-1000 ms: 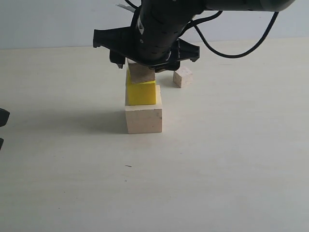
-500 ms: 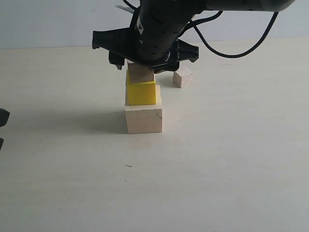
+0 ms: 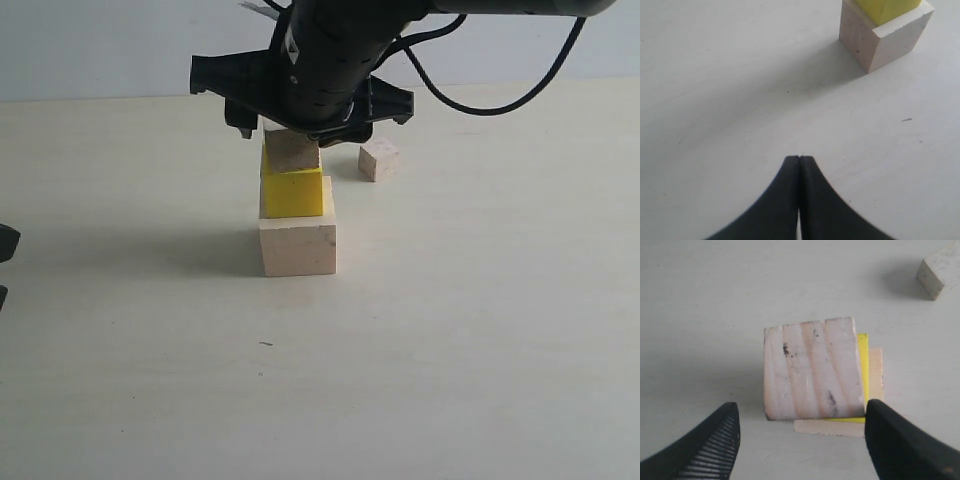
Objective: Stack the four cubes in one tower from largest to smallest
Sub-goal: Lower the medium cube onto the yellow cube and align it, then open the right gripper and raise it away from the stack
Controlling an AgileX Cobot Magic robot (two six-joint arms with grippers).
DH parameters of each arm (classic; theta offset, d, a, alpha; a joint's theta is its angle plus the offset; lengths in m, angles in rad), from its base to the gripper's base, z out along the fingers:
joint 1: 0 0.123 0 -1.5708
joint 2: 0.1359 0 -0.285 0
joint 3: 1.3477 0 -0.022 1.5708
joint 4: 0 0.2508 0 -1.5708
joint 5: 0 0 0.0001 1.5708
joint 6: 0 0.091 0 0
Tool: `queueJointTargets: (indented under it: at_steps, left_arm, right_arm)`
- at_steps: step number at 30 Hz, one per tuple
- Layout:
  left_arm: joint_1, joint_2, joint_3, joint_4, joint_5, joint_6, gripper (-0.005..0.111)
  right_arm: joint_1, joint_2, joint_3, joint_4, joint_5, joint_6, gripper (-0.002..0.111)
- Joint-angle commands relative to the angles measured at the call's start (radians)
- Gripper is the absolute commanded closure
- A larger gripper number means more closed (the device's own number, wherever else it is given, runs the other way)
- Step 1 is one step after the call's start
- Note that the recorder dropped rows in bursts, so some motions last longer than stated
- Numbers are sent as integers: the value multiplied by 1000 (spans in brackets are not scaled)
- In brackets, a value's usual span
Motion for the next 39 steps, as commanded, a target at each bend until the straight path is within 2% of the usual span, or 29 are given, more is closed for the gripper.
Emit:
queueJointTargets:
  at_steps: [1, 21, 28, 34, 39]
  left_arm:
    - [4, -8, 2, -9, -6, 1, 107]
    - [4, -8, 2, -9, -4, 1, 107]
    - [4, -25, 2, -9, 0, 1, 107]
    - [4, -38, 2, -3, 0, 1, 107]
    - [4, -38, 2, -3, 0, 1, 107]
  right_arm:
    - [2, -9, -3, 17, -4, -28, 41]
    - [2, -13, -3, 29, 2, -66, 41]
    - [2, -60, -3, -56, 72, -68, 41]
    - [2, -129, -3, -78, 75, -105, 41]
    - [-16, -176, -3, -171, 87, -105, 42]
